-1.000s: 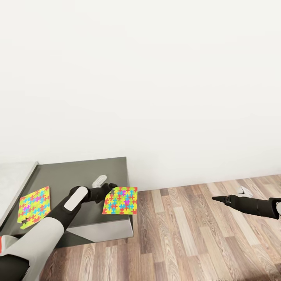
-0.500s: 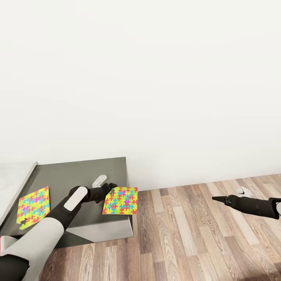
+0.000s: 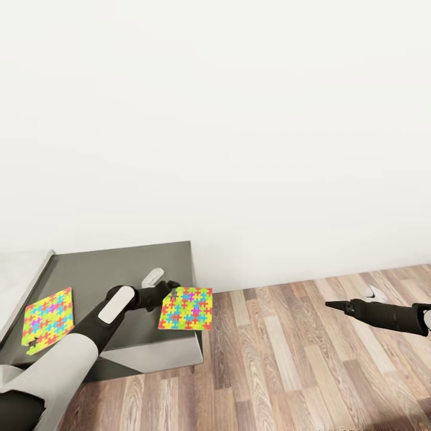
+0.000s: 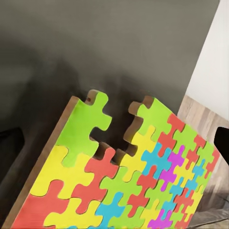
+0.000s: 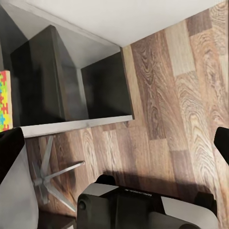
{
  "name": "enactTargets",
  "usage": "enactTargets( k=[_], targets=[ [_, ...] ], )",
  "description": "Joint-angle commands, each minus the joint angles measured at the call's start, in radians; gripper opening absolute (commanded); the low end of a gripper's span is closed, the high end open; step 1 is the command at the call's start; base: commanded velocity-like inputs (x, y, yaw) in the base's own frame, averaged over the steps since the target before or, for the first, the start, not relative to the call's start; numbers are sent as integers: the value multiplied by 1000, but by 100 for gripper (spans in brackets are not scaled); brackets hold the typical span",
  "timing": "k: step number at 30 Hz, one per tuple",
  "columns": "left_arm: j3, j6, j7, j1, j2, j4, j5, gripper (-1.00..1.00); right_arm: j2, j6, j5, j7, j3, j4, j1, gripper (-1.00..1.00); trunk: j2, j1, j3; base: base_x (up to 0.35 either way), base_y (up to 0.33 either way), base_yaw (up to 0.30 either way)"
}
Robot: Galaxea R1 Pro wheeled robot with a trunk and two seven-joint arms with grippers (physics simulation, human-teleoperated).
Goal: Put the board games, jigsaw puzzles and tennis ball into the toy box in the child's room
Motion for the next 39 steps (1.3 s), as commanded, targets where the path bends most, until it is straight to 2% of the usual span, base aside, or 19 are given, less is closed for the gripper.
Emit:
enactTargets(
  k=[1, 30, 33, 35, 38, 39],
  targets=[
    [-5, -1, 10, 1, 1, 62, 22, 100, -1, 2, 6, 7, 1, 0, -1, 100, -1, 8, -2, 0, 0, -92],
    [-3, 0, 7, 2, 7, 62, 23, 100, -1, 2, 6, 7, 1, -14, -1, 100, -1, 8, -2, 0, 0, -14],
    [10, 1, 5, 4, 15, 53, 24, 100, -1, 2, 6, 7, 2, -14, -1, 100, -1, 8, -2, 0, 0, 0],
    [41, 4, 3, 17, 34, 21, 27, 100, -1, 2, 5, 7, 2, -12, -1, 100, -1, 8, -2, 0, 0, 0],
    [111, 15, 4, 68, 68, -85, 31, 100, 0, 4, 2, 7, 2, 1, -6, 100, -1, 8, -2, 0, 0, 0],
    [111, 15, 4, 68, 68, -85, 31, 100, 0, 4, 2, 7, 2, 1, -6, 100, -1, 8, -2, 0, 0, 0]
  ],
)
